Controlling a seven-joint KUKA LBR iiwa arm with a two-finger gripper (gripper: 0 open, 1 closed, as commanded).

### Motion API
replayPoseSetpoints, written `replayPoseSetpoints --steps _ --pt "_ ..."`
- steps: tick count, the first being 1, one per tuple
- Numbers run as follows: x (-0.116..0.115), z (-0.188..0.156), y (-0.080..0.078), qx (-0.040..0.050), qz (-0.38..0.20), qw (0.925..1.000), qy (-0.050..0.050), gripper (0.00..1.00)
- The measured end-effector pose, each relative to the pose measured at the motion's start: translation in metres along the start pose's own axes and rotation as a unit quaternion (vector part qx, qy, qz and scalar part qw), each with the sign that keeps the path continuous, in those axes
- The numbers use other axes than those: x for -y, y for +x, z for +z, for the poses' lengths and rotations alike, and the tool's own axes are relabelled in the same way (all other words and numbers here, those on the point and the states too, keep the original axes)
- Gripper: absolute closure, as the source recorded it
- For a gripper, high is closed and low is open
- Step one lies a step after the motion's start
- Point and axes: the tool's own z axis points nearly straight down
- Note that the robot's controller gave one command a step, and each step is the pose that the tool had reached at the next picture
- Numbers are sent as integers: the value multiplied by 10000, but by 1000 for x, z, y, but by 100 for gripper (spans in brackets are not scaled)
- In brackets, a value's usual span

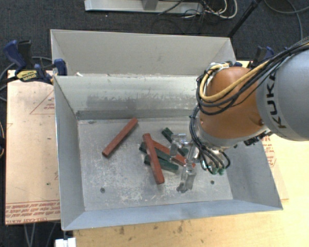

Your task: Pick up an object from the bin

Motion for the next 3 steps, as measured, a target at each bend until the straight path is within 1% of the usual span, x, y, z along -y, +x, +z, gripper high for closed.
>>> replayPoseSetpoints --steps 1,2,3 --pt "50 70 -5 6 -185 9998 11 0" --pt "79 113 -57 68 -747 9972 3 0" --pt "78 112 -56 60 -750 9972 1 0"
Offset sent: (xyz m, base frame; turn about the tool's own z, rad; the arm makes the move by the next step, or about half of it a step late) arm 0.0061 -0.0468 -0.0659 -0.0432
